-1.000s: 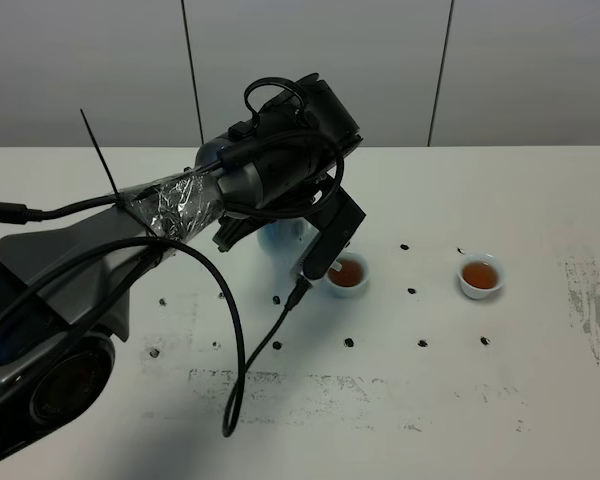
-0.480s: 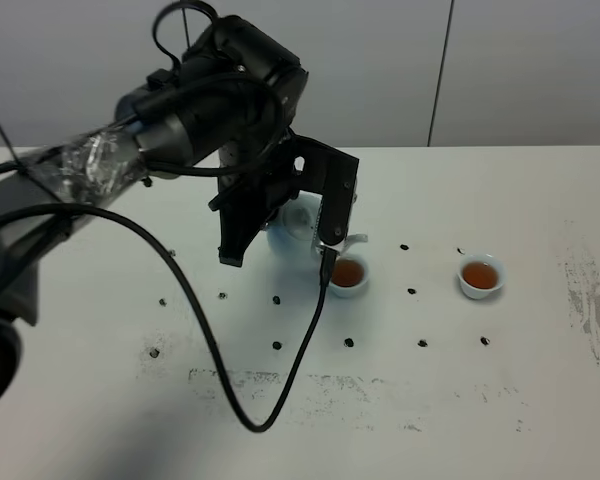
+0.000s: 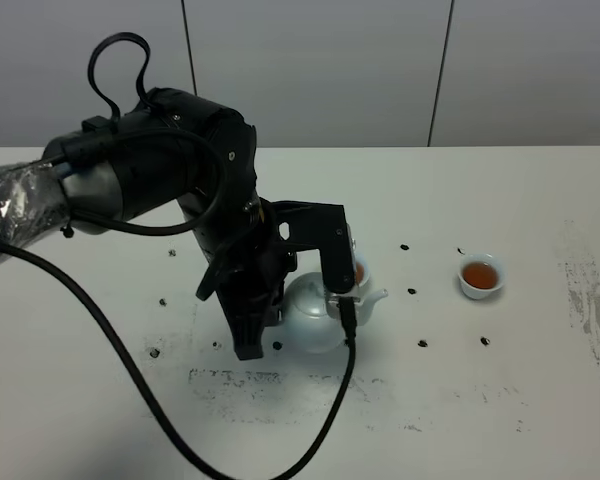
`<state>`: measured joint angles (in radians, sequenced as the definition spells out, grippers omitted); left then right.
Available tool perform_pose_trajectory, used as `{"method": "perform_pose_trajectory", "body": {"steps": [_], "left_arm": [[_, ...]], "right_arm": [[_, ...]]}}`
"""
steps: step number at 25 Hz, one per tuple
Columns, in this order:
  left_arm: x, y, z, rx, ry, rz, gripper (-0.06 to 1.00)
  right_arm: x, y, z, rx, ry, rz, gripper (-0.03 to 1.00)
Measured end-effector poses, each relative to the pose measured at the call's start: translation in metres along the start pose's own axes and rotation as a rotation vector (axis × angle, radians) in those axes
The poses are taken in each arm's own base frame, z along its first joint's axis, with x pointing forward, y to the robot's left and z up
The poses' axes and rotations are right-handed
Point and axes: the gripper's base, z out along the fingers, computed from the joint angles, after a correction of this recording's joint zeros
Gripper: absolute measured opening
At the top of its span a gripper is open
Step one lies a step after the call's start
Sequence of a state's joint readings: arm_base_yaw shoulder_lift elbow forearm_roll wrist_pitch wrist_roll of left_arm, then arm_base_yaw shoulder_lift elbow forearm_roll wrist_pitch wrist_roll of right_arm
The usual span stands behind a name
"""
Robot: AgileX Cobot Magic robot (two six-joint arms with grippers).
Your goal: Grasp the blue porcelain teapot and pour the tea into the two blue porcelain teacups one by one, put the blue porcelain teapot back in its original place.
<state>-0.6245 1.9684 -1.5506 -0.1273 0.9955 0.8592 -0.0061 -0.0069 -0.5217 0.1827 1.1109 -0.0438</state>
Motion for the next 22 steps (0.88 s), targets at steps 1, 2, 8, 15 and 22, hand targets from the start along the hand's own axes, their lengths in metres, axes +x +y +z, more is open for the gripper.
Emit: {"method": "perform_pose_trajectory", "body": {"steps": [1,2,8,15,22], "left_arm": [[-0.002,0.002,0.005,-0.009,-0.008,-0.039,0.08],[-0.003,0.005,0.01,-0.022,-0.018,-0.07,0.08],[-0.009,0.012,0.042,-0.043,-0.014,-0.149,0.08],[-0.012,0.01,0.061,-0.036,0.015,-0.126,0.08],[-0.012,0.009,0.062,-0.034,0.024,-0.121,0.08]], "right_arm": [[0.0,0.0,0.0,0.0,0.0,0.0,0.37],[0.0,0.0,0.0,0.0,0.0,0.0,0.37],[0.0,0.0,0.0,0.0,0.0,0.0,0.37],[0.0,0.0,0.0,0.0,0.0,0.0,0.37],[0.0,0.0,0.0,0.0,0.0,0.0,0.37]]}}
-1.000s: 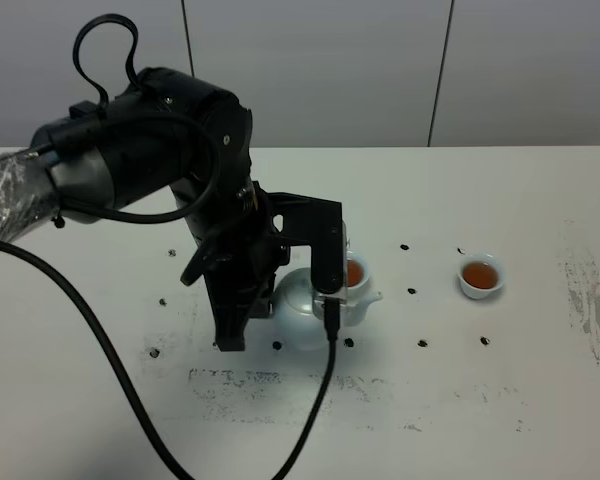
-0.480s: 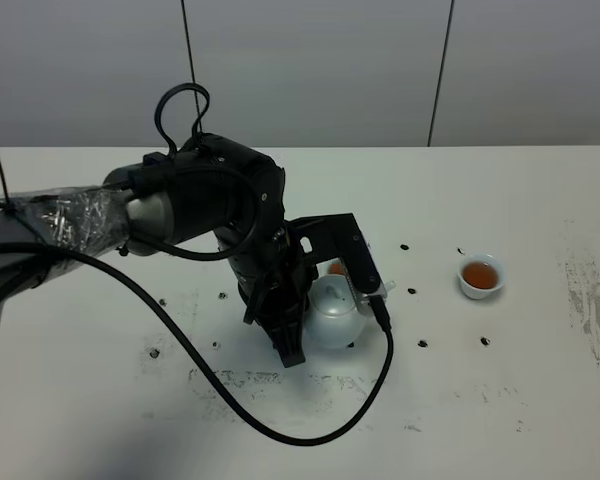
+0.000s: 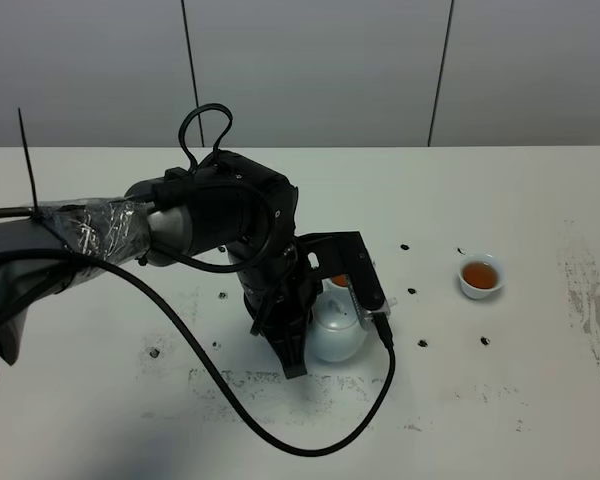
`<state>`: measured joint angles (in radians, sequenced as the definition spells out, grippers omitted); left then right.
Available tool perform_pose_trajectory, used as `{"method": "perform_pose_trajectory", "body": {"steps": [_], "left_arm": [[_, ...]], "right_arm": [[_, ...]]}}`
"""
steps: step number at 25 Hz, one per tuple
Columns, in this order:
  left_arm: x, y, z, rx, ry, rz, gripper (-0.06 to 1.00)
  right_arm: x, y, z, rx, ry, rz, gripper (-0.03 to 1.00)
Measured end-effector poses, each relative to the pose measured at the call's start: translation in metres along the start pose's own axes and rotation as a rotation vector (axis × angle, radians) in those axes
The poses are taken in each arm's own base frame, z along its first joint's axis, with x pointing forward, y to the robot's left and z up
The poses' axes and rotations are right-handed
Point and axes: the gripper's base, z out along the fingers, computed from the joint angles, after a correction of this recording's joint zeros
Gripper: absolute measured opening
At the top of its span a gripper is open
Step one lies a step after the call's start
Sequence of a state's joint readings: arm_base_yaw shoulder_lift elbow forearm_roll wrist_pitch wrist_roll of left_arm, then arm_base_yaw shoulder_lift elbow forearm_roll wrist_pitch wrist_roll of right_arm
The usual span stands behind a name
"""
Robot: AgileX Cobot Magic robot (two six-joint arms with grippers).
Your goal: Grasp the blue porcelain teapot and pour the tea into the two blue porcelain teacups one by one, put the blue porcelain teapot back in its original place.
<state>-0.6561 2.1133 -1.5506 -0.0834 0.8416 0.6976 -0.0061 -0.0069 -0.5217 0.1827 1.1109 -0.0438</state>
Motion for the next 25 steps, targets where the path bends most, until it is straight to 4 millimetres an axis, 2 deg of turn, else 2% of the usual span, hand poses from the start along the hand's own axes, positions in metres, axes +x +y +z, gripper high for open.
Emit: {"method": "perform_pose_trajectory", "body": {"steps": [3,7,12,20,25], "left_arm": [[0.001,0.001,-0.015,-0.038,-0.008,-0.007,0.08],[0.004,0.001,-0.05,-0.113,-0.042,-0.066,0.08],[0.014,0.006,-0.08,-0.142,-0.086,-0.282,0.08],[0.068,0.062,-0.083,-0.194,-0.085,-0.752,0.08],[0.087,0.086,-0.063,-0.194,-0.066,-0.881,0.08]], "right_arm": [[0.0,0.0,0.0,0.0,0.0,0.0,0.37],[0.0,0.0,0.0,0.0,0.0,0.0,0.37],[0.0,0.0,0.0,0.0,0.0,0.0,0.37],[0.0,0.0,0.0,0.0,0.0,0.0,0.37],[0.0,0.0,0.0,0.0,0.0,0.0,0.37]]}}
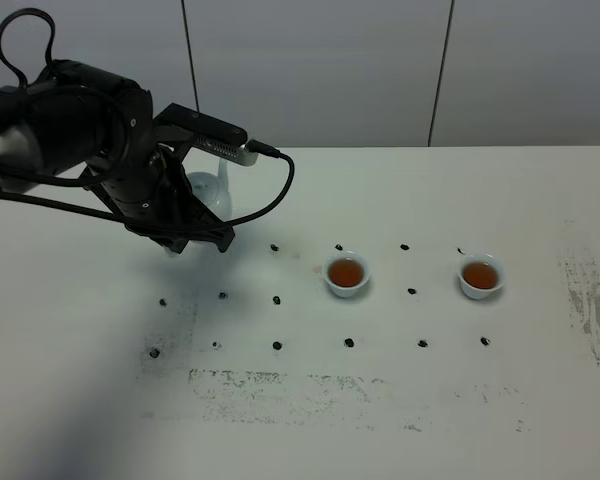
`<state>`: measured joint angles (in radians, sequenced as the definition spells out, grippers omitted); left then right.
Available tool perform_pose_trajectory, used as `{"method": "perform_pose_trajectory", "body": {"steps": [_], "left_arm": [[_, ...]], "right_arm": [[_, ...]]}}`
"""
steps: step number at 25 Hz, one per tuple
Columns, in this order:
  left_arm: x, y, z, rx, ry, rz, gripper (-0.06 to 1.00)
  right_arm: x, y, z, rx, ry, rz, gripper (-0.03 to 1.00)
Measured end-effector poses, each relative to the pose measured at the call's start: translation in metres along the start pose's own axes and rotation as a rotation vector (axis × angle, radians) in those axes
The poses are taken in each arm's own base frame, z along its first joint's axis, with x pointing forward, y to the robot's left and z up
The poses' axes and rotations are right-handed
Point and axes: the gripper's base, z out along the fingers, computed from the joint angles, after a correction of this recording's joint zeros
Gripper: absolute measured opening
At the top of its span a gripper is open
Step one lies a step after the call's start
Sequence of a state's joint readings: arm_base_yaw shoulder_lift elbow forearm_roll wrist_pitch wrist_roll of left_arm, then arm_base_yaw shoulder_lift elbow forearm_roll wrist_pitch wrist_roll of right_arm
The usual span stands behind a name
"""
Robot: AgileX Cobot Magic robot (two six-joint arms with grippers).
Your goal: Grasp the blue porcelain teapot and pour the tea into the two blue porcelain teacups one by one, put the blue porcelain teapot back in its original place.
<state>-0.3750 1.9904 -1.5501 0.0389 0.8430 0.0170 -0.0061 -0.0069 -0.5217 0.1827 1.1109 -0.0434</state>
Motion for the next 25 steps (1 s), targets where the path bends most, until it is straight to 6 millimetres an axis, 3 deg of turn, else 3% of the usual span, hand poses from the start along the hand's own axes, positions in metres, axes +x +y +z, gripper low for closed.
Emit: {"method": "perform_pose_trajectory", "body": {"steps": [14,25], "left_arm": [[-0.022,0.006,0.07,0.02,0.02,-0.04,0.08],[-0.023,0.006,0.078,0.021,0.011,-0.041,0.08]], "right_arm": [[0.0,0.0,0.0,0.0,0.0,-0.001,0.37],[0.0,0.0,0.0,0.0,0.0,-0.001,0.37]]}}
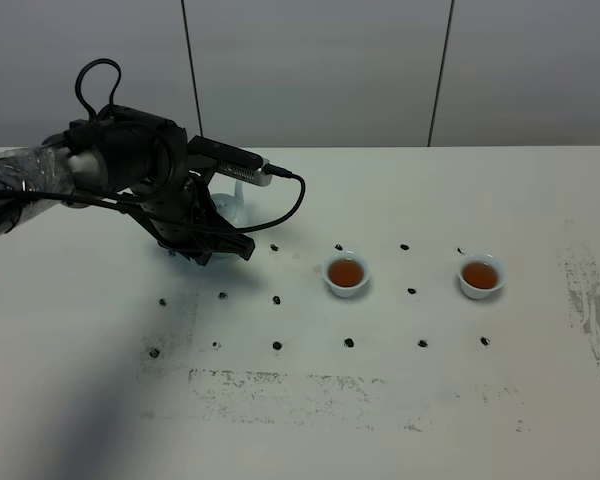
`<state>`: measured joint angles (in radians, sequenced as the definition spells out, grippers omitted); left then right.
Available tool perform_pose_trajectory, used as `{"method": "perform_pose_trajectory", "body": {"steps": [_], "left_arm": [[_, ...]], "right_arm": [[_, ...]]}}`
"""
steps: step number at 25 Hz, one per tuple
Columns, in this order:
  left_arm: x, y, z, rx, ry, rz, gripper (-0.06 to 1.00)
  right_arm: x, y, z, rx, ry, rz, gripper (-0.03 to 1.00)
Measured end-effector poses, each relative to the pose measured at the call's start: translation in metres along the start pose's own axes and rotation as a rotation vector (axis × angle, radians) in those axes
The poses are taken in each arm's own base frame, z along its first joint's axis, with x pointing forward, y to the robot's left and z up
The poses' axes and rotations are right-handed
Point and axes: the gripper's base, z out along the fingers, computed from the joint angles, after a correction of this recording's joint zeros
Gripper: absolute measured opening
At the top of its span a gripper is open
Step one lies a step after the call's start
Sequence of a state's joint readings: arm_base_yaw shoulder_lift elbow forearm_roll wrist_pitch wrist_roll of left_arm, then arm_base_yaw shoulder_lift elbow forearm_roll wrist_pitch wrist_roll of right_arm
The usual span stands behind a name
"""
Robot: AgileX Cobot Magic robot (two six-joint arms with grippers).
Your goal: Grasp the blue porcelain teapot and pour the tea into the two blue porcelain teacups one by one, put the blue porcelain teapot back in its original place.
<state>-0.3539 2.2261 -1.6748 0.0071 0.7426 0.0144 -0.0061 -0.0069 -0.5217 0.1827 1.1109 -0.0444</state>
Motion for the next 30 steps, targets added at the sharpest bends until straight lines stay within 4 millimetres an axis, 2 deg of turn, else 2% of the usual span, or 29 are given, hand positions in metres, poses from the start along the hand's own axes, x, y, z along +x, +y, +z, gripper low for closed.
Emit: {"method": "perform_pose_trajectory", "body": {"steps": [7,16,20,24,30], "left_arm": [[-0.001,0.0,0.0,0.0,0.001,0.02,0.1],[0.0,-0.001,-0.001,0.012,0.005,0.012,0.32],[0.002,-0.001,-0.008,0.015,0.036,0.01,0.35],[0.004,-0.001,-0.049,0.016,0.027,0.01,0.35],[0.015,0.014,-0.139,-0.056,-0.05,0.021,0.35]], "right_arm": [[0.0,0.0,0.0,0.0,0.0,0.0,0.37],[0.0,0.0,0.0,0.0,0.0,0.0,0.37],[0.0,0.0,0.0,0.0,0.0,0.0,0.37],[0.0,0.0,0.0,0.0,0.0,0.0,0.37],[0.0,0.0,0.0,0.0,0.0,0.0,0.37]]}}
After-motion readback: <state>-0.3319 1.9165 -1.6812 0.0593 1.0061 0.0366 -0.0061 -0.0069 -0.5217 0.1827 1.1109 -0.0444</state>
